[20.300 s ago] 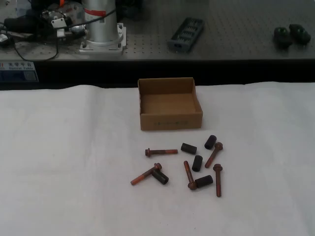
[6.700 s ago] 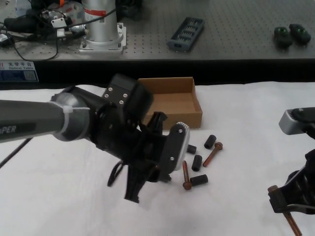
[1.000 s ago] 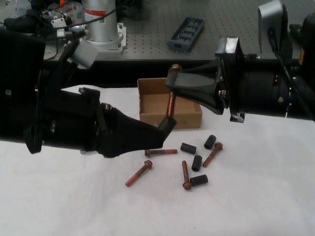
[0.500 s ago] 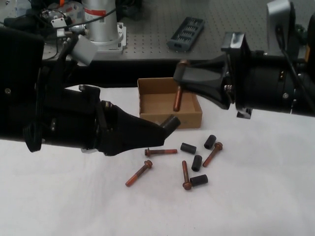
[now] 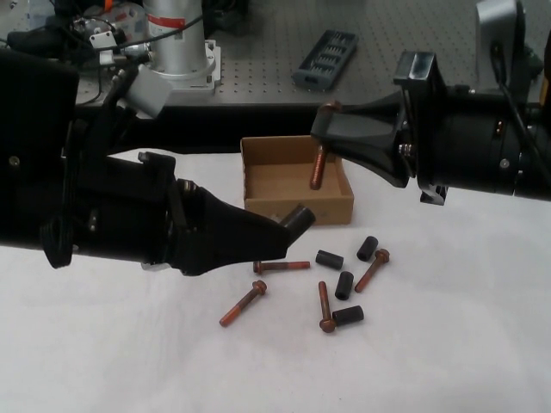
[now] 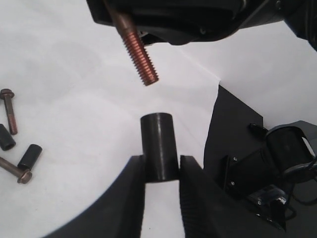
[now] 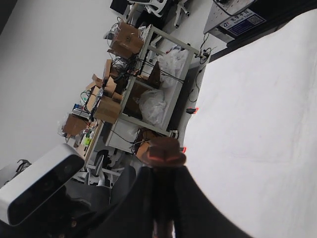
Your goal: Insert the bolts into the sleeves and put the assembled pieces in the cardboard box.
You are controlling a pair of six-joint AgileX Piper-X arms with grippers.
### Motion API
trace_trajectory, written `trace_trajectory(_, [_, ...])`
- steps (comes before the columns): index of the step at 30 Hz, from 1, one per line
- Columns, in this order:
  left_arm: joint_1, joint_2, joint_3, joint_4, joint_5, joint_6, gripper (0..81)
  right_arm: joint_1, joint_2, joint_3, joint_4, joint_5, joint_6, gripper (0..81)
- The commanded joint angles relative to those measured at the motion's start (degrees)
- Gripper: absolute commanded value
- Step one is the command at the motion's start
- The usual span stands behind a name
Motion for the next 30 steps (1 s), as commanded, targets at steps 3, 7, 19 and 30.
trace_trajectory(3, [0.1,-0.6,-0.3,-1.4,1.0,0.4,0.6,-0.2,0.1,-0.1,-1.0,0.0,-0.2,2.8])
trace_trajectory(7, [0.1,-0.6,-0.3,-4.8,0.9,-1.7,0.6,-0.2,0.1,-0.1,-1.0,0.0,-0.2,2.8])
trace_trajectory(19, [0.1,-0.6,-0.3,-5.9,-0.2,-2.5,0.6,-0.2,0.1,-0.1,-1.0,-0.4,-0.2,2.8])
trace_trajectory(30, [0.1,-0.6,-0.3,-6.9,-1.5,-2.9,0.6,0.0,0.1,-0.1,-1.0,-0.4,0.0,2.8])
